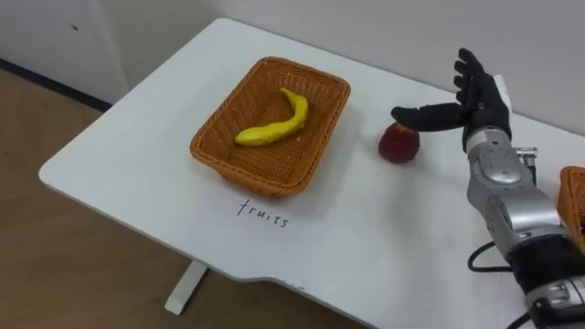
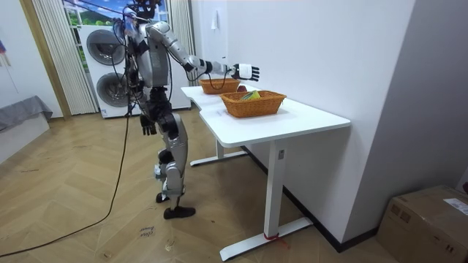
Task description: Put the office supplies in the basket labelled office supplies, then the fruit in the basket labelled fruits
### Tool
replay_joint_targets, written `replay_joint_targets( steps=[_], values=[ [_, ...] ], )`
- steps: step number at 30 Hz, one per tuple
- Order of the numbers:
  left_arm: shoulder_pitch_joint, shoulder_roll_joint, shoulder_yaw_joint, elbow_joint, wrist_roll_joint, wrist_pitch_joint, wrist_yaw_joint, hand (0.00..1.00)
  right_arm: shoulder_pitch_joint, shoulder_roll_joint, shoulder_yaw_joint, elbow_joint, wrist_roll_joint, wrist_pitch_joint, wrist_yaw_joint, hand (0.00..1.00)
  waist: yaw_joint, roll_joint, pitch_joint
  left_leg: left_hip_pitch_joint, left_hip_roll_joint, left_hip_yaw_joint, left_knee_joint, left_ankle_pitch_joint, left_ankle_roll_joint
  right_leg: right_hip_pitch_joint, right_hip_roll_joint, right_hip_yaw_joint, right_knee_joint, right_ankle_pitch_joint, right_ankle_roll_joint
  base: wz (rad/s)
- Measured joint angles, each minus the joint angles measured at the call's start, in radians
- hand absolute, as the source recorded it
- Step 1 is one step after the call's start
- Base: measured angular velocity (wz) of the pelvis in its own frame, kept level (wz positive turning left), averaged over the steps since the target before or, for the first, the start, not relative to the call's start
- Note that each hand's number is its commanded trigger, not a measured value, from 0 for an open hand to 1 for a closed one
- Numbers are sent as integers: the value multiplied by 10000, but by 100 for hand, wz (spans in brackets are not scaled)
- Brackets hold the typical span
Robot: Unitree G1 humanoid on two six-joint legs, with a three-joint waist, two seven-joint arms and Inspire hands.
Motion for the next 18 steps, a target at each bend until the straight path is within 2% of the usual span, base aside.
replay_joint_targets(
  steps=[5, 12, 18],
  values=[
    [-239, 9, -4, 10, -85, -16, 5, 0, -1, -36, -3, 166, 31, -7, 3, 0, -9, 26, -16, -253, -1, -9, 21, 4, 5, -219, -2, -29, 12, 13, -3, 0],
    [-563, 28, -4, 195, -187, -137, 9, 0, -1, -46, 0, 234, 0, -36, 88, 0, -21, 178, -27, -332, 0, -2, -22, 5, 7, -315, -6, -40, 10, 15, -1, 0],
    [-622, 30, -5, 204, -187, -193, 9, 0, -1, -46, 0, 234, -1, -41, 230, 0, -37, 175, -29, -380, 0, 4, -26, 6, 9, -363, -8, -36, 11, 15, 0, 0]
  ],
)
